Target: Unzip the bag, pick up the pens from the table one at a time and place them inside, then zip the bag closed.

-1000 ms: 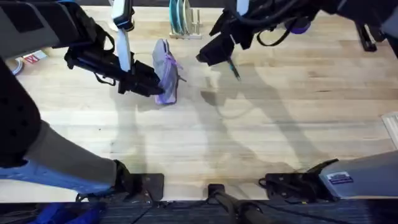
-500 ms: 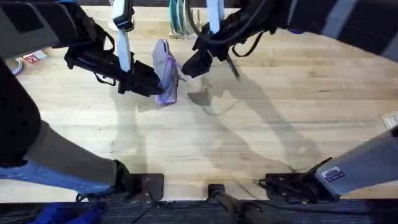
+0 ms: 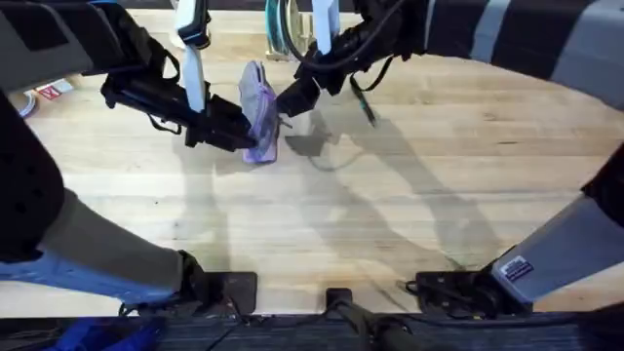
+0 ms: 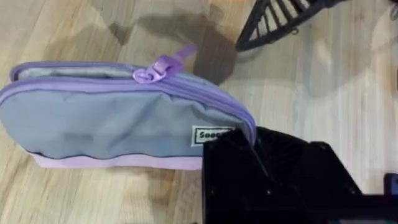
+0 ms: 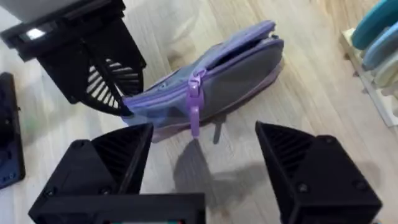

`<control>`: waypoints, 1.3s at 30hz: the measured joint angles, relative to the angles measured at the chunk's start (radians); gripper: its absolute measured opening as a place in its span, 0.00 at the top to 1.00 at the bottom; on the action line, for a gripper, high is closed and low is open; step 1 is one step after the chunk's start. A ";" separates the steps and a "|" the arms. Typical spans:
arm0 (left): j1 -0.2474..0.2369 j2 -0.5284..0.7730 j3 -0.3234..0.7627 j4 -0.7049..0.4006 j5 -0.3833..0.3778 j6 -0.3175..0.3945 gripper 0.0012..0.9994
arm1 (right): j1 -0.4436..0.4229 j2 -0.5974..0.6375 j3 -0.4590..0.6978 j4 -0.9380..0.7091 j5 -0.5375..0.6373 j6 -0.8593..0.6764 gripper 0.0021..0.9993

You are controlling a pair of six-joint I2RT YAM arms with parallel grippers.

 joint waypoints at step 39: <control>0.000 0.000 0.000 0.001 0.000 -0.003 0.96 | 0.061 0.058 0.000 0.098 -0.015 0.036 0.68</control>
